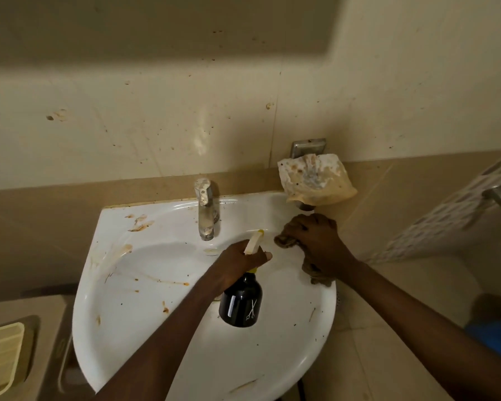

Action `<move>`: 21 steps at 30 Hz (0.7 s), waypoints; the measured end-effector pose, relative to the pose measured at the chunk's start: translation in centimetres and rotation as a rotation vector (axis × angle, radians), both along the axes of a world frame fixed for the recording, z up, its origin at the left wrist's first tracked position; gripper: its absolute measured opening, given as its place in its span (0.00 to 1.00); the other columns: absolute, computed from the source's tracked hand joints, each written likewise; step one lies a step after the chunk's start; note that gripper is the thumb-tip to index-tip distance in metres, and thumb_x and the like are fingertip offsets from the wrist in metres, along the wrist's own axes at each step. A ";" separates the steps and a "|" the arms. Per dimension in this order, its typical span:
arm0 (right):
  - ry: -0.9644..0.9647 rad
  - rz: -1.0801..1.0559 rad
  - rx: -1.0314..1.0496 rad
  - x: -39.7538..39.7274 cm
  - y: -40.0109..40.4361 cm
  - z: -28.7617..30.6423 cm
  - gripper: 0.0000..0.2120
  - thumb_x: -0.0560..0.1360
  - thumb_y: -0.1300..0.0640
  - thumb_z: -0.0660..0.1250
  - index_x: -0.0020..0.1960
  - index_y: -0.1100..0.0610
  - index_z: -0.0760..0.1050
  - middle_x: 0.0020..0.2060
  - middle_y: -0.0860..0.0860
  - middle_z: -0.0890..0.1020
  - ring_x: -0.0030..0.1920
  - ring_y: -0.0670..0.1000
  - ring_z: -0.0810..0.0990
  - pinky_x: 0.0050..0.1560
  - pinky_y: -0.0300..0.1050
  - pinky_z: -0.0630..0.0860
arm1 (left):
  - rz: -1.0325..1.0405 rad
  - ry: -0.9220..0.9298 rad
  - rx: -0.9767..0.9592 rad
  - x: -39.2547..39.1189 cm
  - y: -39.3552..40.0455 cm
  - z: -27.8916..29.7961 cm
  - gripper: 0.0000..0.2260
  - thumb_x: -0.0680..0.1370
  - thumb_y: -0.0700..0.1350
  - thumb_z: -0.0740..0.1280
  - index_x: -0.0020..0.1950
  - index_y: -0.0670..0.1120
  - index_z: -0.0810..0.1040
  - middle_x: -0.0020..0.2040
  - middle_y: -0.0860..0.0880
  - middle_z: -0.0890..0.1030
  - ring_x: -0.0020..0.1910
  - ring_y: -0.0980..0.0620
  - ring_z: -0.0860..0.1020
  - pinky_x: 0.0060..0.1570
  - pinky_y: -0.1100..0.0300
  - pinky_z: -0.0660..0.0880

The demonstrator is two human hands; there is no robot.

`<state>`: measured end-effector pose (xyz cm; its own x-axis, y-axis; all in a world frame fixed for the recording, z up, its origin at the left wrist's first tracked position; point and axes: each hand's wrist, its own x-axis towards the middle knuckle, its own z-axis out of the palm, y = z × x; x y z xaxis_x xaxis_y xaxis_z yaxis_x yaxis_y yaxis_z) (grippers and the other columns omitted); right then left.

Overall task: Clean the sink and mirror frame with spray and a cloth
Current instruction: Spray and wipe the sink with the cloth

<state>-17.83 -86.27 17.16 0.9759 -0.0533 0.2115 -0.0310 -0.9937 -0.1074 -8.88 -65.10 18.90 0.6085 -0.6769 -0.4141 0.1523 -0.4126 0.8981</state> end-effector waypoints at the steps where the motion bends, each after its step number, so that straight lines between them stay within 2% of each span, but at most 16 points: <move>1: 0.014 -0.024 0.003 0.1 0.0 0.1 0.15 0.73 0.53 0.55 0.54 0.48 0.77 0.51 0.50 0.80 0.48 0.60 0.77 0.44 0.54 0.71 | -0.041 0.002 0.013 -0.2 -0.1 0.0 0.21 0.66 0.60 0.73 0.44 0.43 0.79 0.40 0.47 0.80 0.40 0.52 0.78 0.47 0.57 0.75; 4: 0.033 -0.090 0.039 1.6 0.4 0.3 0.12 0.74 0.53 0.59 0.53 0.48 0.77 0.51 0.50 0.79 0.52 0.61 0.76 0.44 0.55 0.72 | -0.119 -0.099 0.066 -1.1 -0.4 -0.2 0.17 0.72 0.55 0.73 0.44 0.41 0.77 0.38 0.47 0.79 0.39 0.52 0.78 0.46 0.57 0.75; 6: 0.014 -0.080 0.053 0.9 0.4 0.4 0.11 0.72 0.56 0.64 0.53 0.48 0.77 0.51 0.50 0.79 0.48 0.61 0.76 0.42 0.53 0.72 | -0.144 -0.096 0.064 -1.4 -0.4 -0.2 0.17 0.72 0.53 0.73 0.44 0.40 0.78 0.38 0.47 0.80 0.39 0.51 0.79 0.46 0.56 0.76; 9: -0.013 -0.039 0.044 -3.2 0.3 -0.1 0.19 0.68 0.61 0.72 0.53 0.46 0.73 0.51 0.50 0.79 0.45 0.61 0.76 0.39 0.51 0.70 | -0.234 0.017 0.028 -1.6 -0.5 0.1 0.15 0.71 0.54 0.73 0.44 0.42 0.78 0.40 0.47 0.81 0.41 0.52 0.78 0.47 0.59 0.74; 12: 0.085 -0.064 -0.010 -3.7 0.5 0.5 0.28 0.59 0.60 0.79 0.53 0.44 0.72 0.51 0.49 0.78 0.45 0.59 0.75 0.38 0.49 0.68 | -0.310 0.009 0.049 -2.0 -0.9 0.2 0.12 0.70 0.55 0.72 0.42 0.48 0.76 0.38 0.51 0.79 0.40 0.53 0.76 0.47 0.60 0.72; 14: 0.166 -0.114 -0.064 -1.5 1.2 1.2 0.34 0.51 0.60 0.79 0.54 0.45 0.73 0.51 0.48 0.76 0.46 0.57 0.74 0.38 0.47 0.67 | -0.302 -0.062 0.086 -2.5 -1.3 0.0 0.13 0.72 0.55 0.73 0.43 0.47 0.76 0.37 0.53 0.77 0.38 0.54 0.75 0.46 0.59 0.72; 17: 0.199 -0.151 -0.076 0.2 1.7 1.5 0.38 0.48 0.61 0.77 0.56 0.47 0.73 0.53 0.49 0.75 0.48 0.57 0.73 0.41 0.48 0.69 | -0.286 -0.165 0.136 -2.7 -1.5 -0.5 0.14 0.73 0.54 0.73 0.44 0.44 0.78 0.39 0.49 0.81 0.39 0.52 0.79 0.47 0.54 0.77; 19: 0.185 -0.119 -0.049 -1.4 1.4 1.1 0.35 0.50 0.59 0.77 0.55 0.46 0.73 0.53 0.48 0.75 0.47 0.56 0.72 0.41 0.46 0.67 | -0.274 -0.140 0.125 -2.7 -1.3 -0.8 0.13 0.72 0.55 0.73 0.41 0.46 0.77 0.37 0.49 0.81 0.37 0.52 0.79 0.46 0.54 0.77; 21: 0.154 -0.085 -0.008 -3.8 1.1 0.3 0.31 0.54 0.59 0.78 0.54 0.45 0.73 0.53 0.49 0.75 0.48 0.56 0.72 0.40 0.48 0.70 | -0.282 -0.084 0.113 -2.5 -1.1 -0.8 0.15 0.69 0.58 0.73 0.40 0.48 0.76 0.36 0.51 0.81 0.37 0.53 0.78 0.46 0.57 0.75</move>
